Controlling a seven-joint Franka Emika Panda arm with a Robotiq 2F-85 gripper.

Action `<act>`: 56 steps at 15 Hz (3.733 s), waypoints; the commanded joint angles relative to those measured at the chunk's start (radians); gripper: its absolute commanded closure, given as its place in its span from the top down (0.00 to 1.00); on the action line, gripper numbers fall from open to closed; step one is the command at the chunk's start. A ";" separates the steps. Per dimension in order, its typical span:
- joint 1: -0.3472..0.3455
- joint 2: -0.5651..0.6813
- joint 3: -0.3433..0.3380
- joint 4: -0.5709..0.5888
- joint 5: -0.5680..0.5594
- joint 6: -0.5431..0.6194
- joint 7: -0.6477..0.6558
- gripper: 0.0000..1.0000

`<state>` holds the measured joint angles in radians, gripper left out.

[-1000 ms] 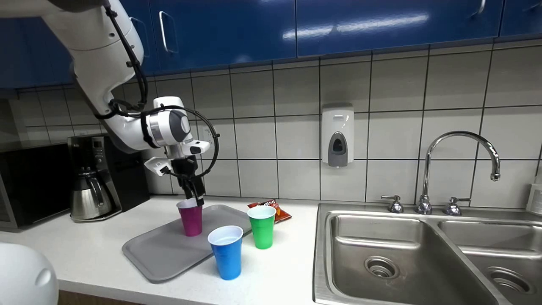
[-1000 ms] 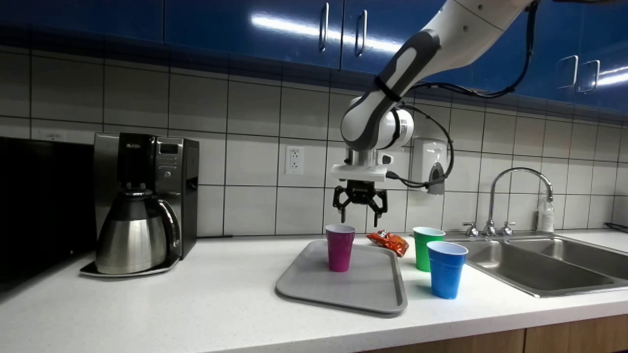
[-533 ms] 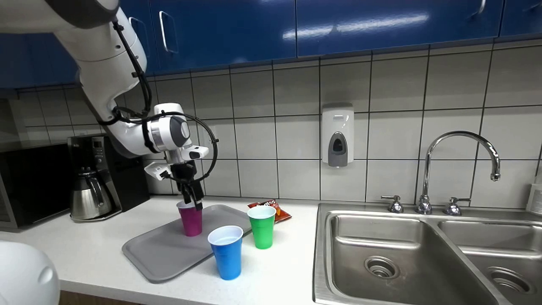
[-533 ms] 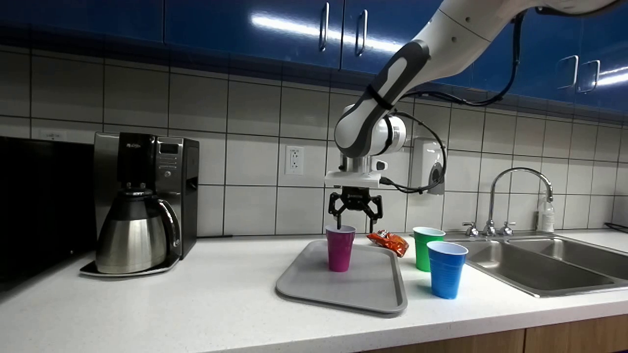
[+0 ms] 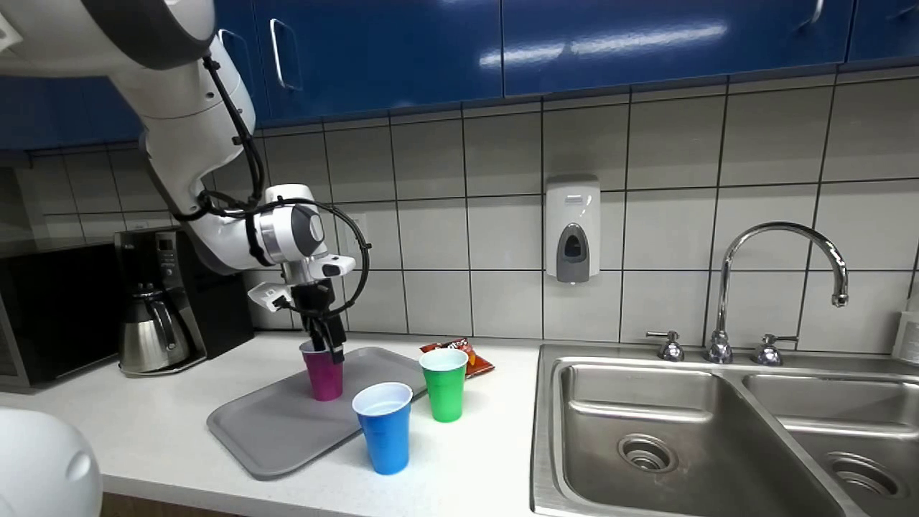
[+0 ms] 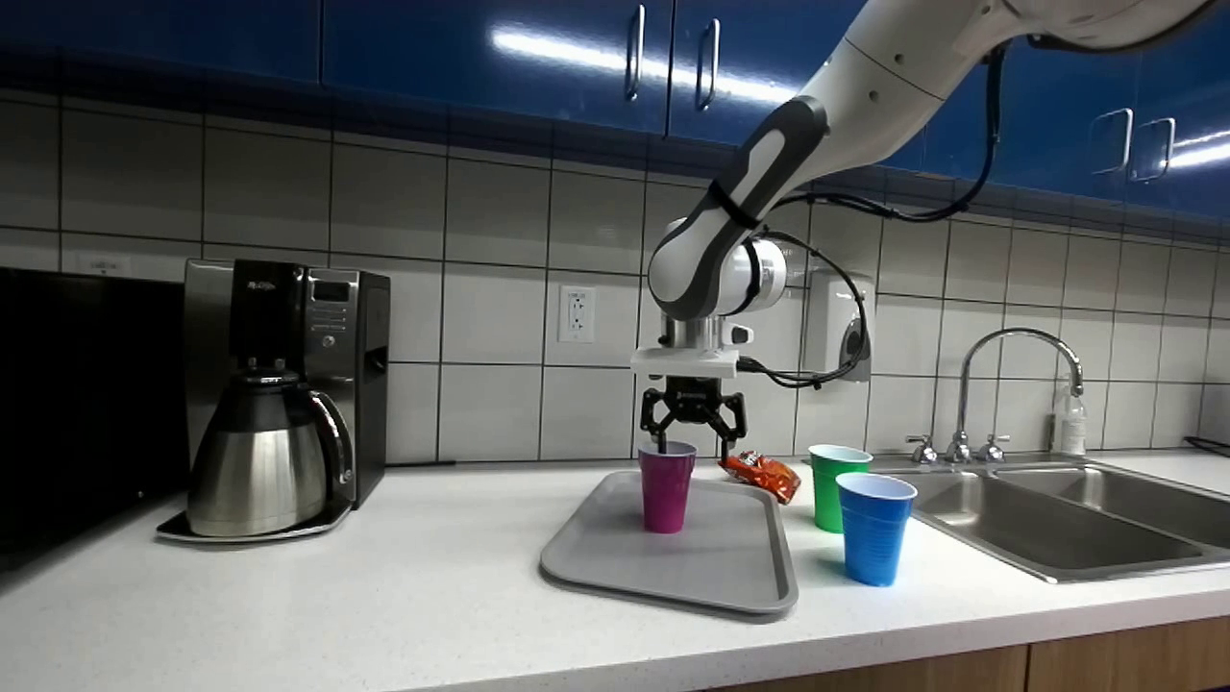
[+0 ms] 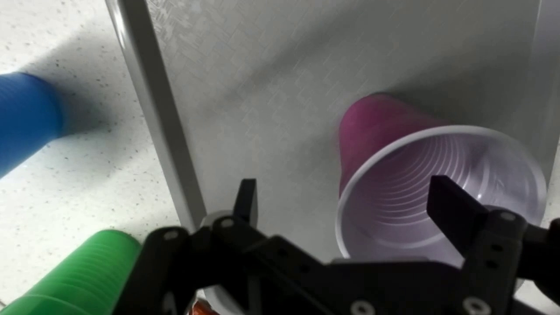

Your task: Take the three cups off of the tray

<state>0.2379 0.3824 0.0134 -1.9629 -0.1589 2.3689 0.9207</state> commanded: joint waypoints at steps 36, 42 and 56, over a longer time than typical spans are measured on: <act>0.069 -0.045 0.032 0.034 0.006 -0.014 0.015 0.01; 0.089 -0.043 0.072 0.053 0.016 -0.008 -0.002 0.01; 0.139 0.019 0.161 0.147 0.084 0.008 -0.061 0.01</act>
<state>0.3740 0.3714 0.1588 -1.8588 -0.1077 2.3790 0.9046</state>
